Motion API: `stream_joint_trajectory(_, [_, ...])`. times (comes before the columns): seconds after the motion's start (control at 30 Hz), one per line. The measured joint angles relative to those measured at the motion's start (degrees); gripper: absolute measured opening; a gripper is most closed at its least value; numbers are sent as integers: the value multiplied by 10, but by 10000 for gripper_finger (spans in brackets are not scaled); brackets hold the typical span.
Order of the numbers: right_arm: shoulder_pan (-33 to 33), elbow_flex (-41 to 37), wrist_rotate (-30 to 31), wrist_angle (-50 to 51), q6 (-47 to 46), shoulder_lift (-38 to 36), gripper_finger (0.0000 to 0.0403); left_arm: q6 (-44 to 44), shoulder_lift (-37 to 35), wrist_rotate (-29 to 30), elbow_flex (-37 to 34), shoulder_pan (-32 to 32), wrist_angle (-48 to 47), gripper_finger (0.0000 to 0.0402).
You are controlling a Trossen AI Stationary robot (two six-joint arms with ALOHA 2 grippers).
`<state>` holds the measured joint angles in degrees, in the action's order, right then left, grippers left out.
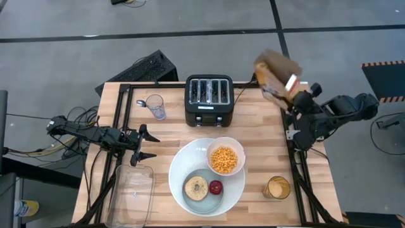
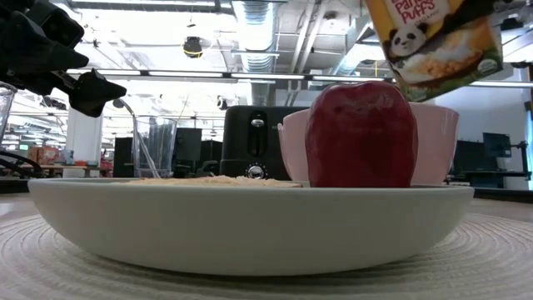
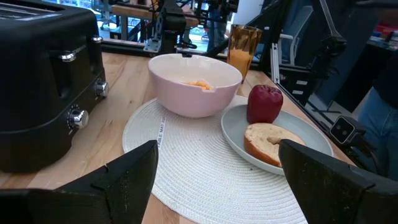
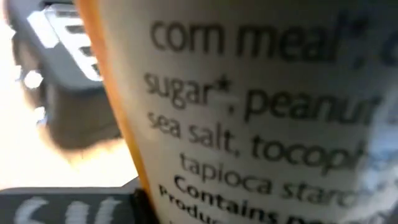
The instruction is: Arrange a breakfast setting
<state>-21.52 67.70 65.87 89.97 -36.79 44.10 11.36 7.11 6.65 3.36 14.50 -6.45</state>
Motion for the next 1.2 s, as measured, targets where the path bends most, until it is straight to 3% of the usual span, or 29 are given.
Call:
stream_joint_trajectory(0.5, [133,-84,113,-49,-338,5,164,0,0,0,0,0,0,320])
stream_joint_trajectory(0.87, [193,-203,141,-176,-351,16,164,0,0,0,0,0,0,320])
stream_joint_trajectory(1.2, [247,-324,108,-334,-403,47,164,0,0,0,0,0,0,319])
